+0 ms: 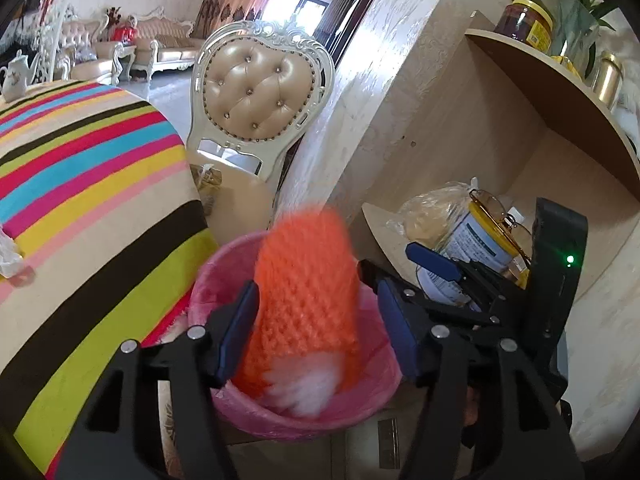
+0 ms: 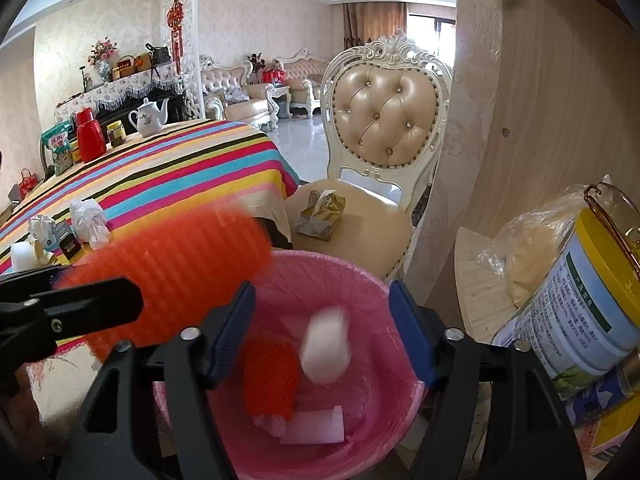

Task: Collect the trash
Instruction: 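Open the right tool over the wastebasket while the left tool drops the orange net, then move both tools back over the table toward the remaining trash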

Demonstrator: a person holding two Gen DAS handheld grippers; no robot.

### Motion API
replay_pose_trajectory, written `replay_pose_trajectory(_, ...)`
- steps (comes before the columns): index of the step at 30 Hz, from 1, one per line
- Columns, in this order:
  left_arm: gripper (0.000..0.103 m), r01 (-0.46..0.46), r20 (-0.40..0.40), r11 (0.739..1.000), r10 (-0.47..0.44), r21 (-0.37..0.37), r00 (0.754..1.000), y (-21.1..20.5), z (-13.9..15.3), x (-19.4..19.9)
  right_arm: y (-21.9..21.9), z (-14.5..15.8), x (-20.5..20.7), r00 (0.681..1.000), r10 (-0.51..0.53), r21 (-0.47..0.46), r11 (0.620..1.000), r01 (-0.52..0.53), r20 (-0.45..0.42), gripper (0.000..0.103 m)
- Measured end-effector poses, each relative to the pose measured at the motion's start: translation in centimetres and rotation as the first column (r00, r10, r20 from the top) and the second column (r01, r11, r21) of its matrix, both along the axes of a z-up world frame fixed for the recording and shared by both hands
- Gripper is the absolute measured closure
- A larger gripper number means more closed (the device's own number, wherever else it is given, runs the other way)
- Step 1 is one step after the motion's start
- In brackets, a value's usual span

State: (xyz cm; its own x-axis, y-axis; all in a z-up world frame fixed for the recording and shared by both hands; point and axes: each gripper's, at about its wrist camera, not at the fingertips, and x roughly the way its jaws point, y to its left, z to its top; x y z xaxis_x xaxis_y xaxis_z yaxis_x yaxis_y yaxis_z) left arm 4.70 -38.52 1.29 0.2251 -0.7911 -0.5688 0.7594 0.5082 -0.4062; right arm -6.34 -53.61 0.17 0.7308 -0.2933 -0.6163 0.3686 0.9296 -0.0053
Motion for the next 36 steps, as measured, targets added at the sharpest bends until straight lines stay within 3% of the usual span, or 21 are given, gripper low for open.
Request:
replay_pose_trajectory(17,0.043,-0.149,0.054,0.989,0.148,0.012,0.987,5.2,0.5,0.8,1.0,0.3,0.1,1.000,0.018,-0.002,1.000,-0.018,0.015,0.029)
replay_pose_trajectory(25,0.043,-0.256,0.115,0.966,0.251,0.029,0.961,9.5,0.7,0.7,3.6,0.2,1.1,0.997,0.072,-0.011,0.997,-0.071,0.025,0.022)
replay_pose_trajectory(36,0.042,-0.383,0.139,0.923,0.376,0.031,0.916,15.5,0.4,1.3,7.4,-0.3,2.9,0.989,0.149,-0.001,0.989,-0.149,0.022,0.018)
